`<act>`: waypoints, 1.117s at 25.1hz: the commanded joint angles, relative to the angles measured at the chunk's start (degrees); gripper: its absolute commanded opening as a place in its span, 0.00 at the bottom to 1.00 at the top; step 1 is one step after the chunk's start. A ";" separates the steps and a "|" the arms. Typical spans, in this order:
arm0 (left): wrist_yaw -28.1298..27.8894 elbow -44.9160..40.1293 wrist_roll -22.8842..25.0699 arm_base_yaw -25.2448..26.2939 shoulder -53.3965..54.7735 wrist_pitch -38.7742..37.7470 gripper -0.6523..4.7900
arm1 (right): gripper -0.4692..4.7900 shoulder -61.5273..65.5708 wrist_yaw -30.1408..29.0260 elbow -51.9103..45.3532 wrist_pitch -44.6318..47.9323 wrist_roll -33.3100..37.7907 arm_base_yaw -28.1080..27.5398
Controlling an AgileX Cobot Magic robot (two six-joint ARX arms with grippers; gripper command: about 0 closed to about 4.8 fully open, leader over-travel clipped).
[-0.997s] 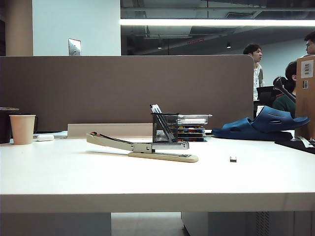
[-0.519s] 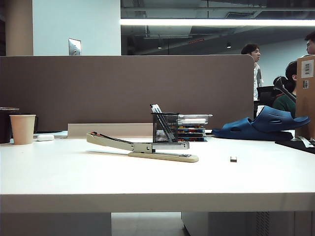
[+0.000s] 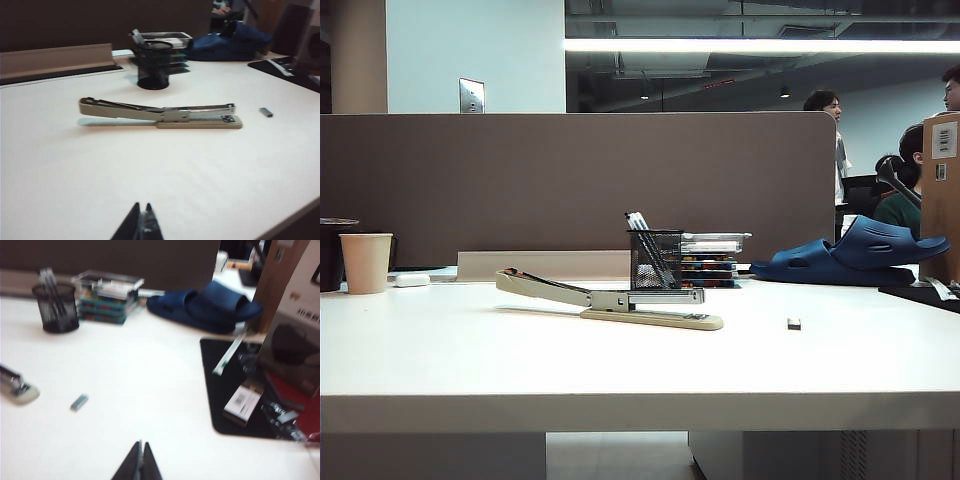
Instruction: Pick up a set of staples and put them into the open stapler.
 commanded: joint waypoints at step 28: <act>5.20 0.13 -0.17 0.09 0.00 -2.05 0.11 | 0.65 83.91 -7.45 50.95 -11.45 23.54 11.87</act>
